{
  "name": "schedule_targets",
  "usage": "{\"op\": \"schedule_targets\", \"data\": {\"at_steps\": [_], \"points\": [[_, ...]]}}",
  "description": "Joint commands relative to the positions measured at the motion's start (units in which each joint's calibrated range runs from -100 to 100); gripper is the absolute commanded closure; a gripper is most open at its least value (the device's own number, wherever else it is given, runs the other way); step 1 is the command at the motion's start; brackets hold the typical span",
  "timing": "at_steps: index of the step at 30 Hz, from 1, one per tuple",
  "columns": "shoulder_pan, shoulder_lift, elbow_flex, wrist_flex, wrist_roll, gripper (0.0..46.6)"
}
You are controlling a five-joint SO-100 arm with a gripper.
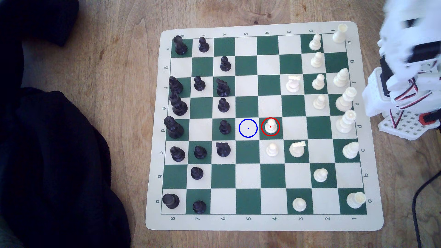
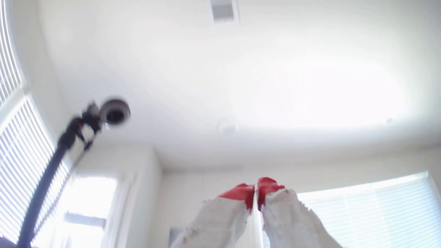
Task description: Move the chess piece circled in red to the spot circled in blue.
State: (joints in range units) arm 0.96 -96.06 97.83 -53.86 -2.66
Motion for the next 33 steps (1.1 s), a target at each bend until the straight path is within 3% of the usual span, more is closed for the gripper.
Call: {"op": "schedule_targets", "data": {"at_steps": [1, 9, 13, 17, 24, 28, 33], "points": [[2.6, 0.22, -9.71, 30.2, -0.15, 46.4], [4.63, 0.22, -14.15, 52.39, -0.2, 46.4], [7.45, 0.31, -20.32, 73.44, -0.24, 38.9], [7.92, 0.31, -25.21, 85.72, -0.24, 38.1], [2.83, 9.05, -33.64, 106.77, 0.1, 31.6], [-0.61, 18.05, -36.91, 114.22, -0.34, 31.4], [-4.99, 27.13, -37.54, 115.7, -3.76, 31.8]]}}
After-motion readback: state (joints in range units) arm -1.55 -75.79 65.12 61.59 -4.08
